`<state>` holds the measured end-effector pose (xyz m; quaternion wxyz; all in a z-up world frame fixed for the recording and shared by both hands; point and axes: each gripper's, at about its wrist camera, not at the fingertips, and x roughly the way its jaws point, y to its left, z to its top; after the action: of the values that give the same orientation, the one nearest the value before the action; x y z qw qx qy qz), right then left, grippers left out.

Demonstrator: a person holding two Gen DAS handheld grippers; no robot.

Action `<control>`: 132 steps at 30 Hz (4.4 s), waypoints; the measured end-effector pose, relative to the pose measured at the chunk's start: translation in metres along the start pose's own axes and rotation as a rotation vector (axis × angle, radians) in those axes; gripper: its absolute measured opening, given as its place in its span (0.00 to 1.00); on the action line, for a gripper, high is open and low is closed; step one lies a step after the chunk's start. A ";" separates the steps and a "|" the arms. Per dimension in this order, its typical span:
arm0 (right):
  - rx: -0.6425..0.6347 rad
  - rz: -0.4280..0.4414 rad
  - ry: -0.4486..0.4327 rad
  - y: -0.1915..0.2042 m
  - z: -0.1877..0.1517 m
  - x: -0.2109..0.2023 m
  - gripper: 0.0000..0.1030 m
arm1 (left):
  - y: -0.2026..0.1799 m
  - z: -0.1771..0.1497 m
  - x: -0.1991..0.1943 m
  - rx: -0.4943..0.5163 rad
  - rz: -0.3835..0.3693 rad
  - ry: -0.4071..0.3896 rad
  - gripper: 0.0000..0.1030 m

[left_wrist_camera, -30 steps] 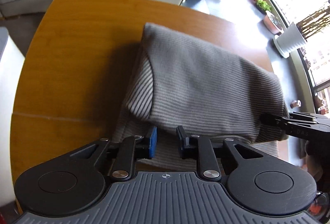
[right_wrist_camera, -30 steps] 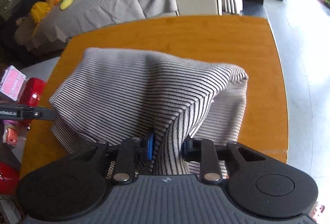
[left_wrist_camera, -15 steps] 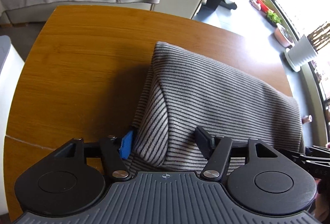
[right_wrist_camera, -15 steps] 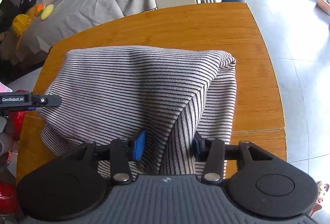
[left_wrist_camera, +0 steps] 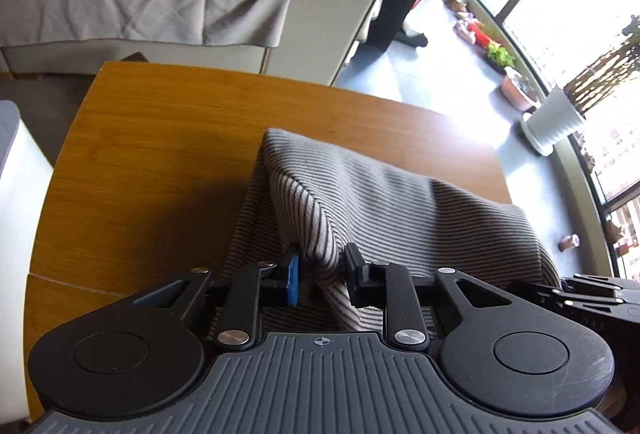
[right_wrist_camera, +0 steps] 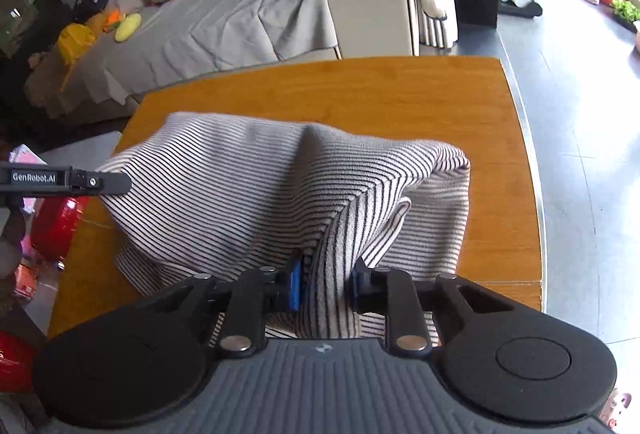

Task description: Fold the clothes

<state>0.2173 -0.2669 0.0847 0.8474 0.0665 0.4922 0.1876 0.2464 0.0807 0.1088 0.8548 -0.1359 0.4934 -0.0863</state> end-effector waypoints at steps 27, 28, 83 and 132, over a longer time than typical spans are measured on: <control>-0.147 -0.210 0.024 -0.027 0.028 0.077 0.38 | -0.010 -0.035 0.101 -0.201 -0.161 0.261 0.58; -0.133 -0.220 0.012 -0.027 0.023 0.074 0.38 | -0.011 -0.027 0.106 -0.161 -0.159 0.255 0.58; -0.421 0.123 0.201 0.120 -0.060 0.062 0.36 | 0.019 -0.077 -0.003 0.255 0.131 0.108 0.93; -1.429 0.077 0.165 0.132 0.035 -0.014 0.24 | -0.016 -0.006 0.113 0.406 -0.264 0.177 0.62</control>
<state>0.2082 -0.1477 0.1530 0.6367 -0.5013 0.3089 0.4978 0.2976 0.0331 0.0179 0.7993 -0.0165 0.5170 -0.3060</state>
